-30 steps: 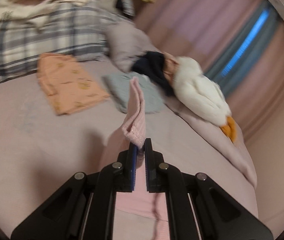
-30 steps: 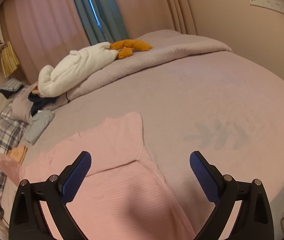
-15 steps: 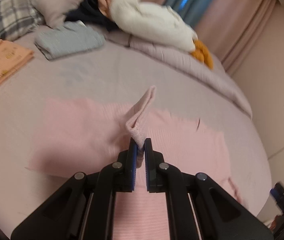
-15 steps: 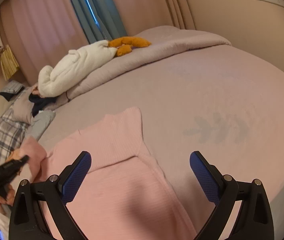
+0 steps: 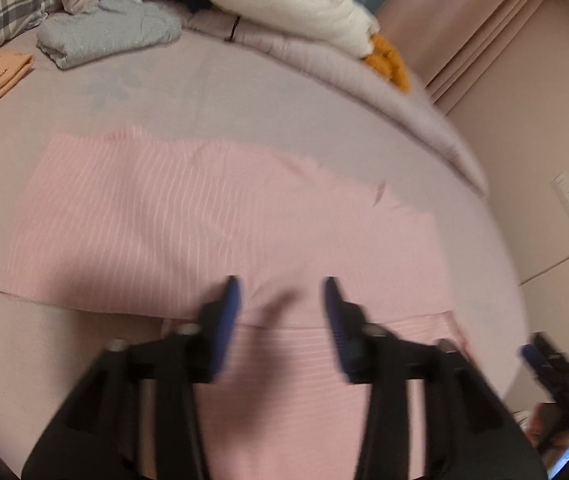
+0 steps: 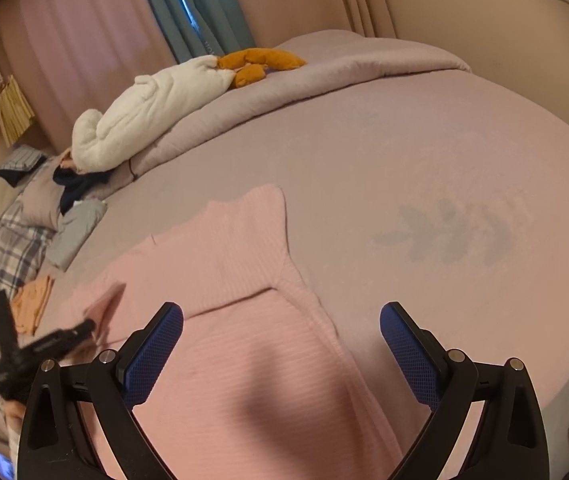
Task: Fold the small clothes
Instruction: 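Lower the right tool onto the sweater hem and close it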
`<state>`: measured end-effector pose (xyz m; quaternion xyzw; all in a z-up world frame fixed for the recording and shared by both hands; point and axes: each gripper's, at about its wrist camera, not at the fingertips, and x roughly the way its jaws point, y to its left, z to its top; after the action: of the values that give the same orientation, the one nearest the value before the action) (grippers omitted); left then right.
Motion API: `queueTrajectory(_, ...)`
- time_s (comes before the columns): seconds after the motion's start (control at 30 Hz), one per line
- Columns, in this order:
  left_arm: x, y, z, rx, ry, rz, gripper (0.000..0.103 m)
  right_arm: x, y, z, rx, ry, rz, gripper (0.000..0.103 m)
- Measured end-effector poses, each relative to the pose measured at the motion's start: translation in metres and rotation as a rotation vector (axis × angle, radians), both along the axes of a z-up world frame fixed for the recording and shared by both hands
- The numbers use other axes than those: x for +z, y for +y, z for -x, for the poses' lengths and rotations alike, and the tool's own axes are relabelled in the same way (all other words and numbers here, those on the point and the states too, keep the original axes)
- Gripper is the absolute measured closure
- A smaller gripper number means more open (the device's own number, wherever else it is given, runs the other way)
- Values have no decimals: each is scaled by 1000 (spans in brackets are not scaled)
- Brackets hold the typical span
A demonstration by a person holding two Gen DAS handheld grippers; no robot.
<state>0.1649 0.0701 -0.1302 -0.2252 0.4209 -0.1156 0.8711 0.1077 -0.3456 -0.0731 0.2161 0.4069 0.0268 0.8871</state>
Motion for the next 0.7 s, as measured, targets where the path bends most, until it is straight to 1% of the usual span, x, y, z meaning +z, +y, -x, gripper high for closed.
queueTrajectory(0.03,8,5,7,8,-28,13,44,0,2,-2,6,1,-4,5)
queueTrajectory(0.1,21,10,15,26,-57,13,39,-1,8,-7,28,5,-19,5)
queueTrajectory(0.2,30,25,32,87,-47,-37,37,-4,24,-21,85,21,-55,5)
queueTrajectory(0.33,27,47,57,203,-2,-108,37,-10,60,-43,179,45,-104,5)
queueTrajectory(0.4,23,58,69,250,17,-122,37,-12,86,-55,239,60,-117,8)
queueTrajectory(0.43,21,64,76,272,27,-122,37,-13,99,-60,269,66,-117,12)
queueTrajectory(0.5,16,76,85,303,45,-107,37,-16,129,-71,334,87,-111,16)
queueTrajectory(0.57,14,84,94,329,59,-92,37,-20,163,-81,407,106,-102,24)
queueTrajectory(0.63,12,90,102,353,67,-90,37,-25,194,-93,468,141,-101,28)
queueTrajectory(0.7,14,94,108,372,69,-96,37,-31,212,-101,502,167,-103,30)
